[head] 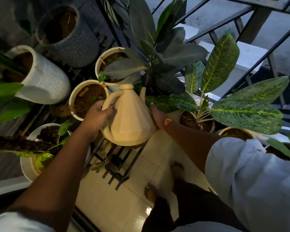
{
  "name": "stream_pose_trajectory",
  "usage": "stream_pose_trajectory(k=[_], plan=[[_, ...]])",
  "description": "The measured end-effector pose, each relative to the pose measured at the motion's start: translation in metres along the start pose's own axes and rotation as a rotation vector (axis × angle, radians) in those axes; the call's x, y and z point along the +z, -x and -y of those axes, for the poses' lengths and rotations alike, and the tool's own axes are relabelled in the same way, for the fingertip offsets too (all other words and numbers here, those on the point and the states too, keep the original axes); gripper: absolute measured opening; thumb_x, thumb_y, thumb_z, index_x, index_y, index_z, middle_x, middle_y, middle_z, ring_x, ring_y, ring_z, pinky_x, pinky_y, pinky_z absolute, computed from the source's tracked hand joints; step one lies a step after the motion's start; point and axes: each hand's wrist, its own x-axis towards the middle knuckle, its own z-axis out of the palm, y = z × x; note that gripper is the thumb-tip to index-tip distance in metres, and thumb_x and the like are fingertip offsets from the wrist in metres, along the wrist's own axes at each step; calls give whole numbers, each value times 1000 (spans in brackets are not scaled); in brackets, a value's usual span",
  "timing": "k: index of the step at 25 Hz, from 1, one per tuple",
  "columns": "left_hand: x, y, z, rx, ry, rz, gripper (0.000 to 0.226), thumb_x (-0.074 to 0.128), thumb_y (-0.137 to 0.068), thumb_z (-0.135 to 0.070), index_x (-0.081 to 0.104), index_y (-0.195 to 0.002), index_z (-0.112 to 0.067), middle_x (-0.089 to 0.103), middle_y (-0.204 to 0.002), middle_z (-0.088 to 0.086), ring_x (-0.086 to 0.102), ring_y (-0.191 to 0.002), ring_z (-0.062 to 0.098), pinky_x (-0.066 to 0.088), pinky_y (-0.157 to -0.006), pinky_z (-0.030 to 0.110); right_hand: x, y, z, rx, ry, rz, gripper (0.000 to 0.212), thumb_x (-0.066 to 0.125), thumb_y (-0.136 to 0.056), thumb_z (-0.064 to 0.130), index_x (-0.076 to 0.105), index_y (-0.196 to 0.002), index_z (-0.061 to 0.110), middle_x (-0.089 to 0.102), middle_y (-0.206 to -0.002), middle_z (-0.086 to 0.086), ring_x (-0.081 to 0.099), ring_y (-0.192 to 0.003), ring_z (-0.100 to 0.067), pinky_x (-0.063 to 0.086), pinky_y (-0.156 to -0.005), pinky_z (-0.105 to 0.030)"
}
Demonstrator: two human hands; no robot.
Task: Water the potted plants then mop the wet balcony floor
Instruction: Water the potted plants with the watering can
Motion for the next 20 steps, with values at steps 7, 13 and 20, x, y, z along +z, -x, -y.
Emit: stream_pose_trajectory(k=[7, 13, 20], plan=[[4, -16, -37, -12, -94, 3, 48, 65, -73, -38, 70, -118, -24, 72, -114, 6, 67, -106, 28, 54, -95, 48, -10, 0, -4, 2, -121, 37, 91, 21, -93, 80, 52, -145, 12, 61, -133, -19, 62, -115, -37, 57, -94, -52], [6, -36, -46, -39, -81, 6, 35, 64, -75, -35, 73, -108, -28, 73, -111, 12, 68, -109, 35, 52, -103, 63, -19, 2, -3, 34, -237, 50, 90, 25, -91, 83, 51, -146, 17, 60, -137, -16, 60, -119, -35, 55, -96, -55], [2, -41, -59, -31, -74, 17, 35, 63, -84, -30, 70, -118, -31, 72, -119, 7, 68, -113, 31, 51, -104, 61, -16, 4, 3, 51, -299, 64, 90, 27, -88, 86, 53, -144, 20, 63, -134, -13, 63, -115, -33, 60, -86, -47]])
